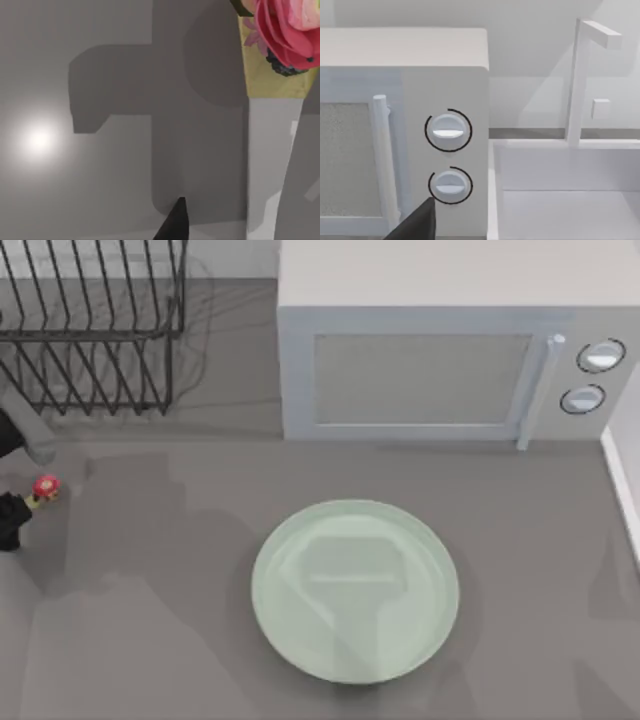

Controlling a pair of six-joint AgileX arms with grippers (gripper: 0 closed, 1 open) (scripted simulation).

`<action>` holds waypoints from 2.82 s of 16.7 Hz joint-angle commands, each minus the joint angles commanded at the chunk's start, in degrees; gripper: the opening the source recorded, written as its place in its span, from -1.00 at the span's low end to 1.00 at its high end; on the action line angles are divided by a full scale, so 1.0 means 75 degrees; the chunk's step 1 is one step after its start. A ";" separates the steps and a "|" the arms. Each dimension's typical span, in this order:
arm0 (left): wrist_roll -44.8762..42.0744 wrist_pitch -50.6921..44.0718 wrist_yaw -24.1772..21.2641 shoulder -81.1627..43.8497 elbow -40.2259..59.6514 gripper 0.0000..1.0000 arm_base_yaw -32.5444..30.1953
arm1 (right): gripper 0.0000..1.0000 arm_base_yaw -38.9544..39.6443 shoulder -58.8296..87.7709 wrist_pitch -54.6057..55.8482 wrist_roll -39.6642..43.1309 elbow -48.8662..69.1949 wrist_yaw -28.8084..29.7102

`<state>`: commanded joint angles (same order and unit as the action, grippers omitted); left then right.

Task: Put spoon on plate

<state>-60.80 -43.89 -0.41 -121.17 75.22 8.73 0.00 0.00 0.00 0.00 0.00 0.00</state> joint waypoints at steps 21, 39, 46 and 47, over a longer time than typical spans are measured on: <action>0.0159 -0.2882 -0.0143 0.1169 0.1685 -1.00 -0.0046 | 1.00 0.0000 0.0000 0.0000 0.0000 0.0000 0.0000; 0.1544 -0.2921 -0.0032 0.0387 0.2566 -1.00 -0.4723 | 1.00 0.0000 0.0000 0.0000 0.0000 0.0000 0.0000; 0.2500 -0.2621 0.0047 0.0037 0.2811 -1.00 -0.7515 | 1.00 0.0000 0.0000 0.0000 0.0000 0.0000 0.0000; 0.2542 -0.2605 0.0053 0.0034 0.2815 -1.00 -0.7597 | 1.00 0.0000 0.0000 0.0000 0.0000 0.0000 0.0000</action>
<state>-41.74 -63.43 -0.02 -120.92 96.32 -48.25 0.00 0.00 0.00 0.00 0.00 0.00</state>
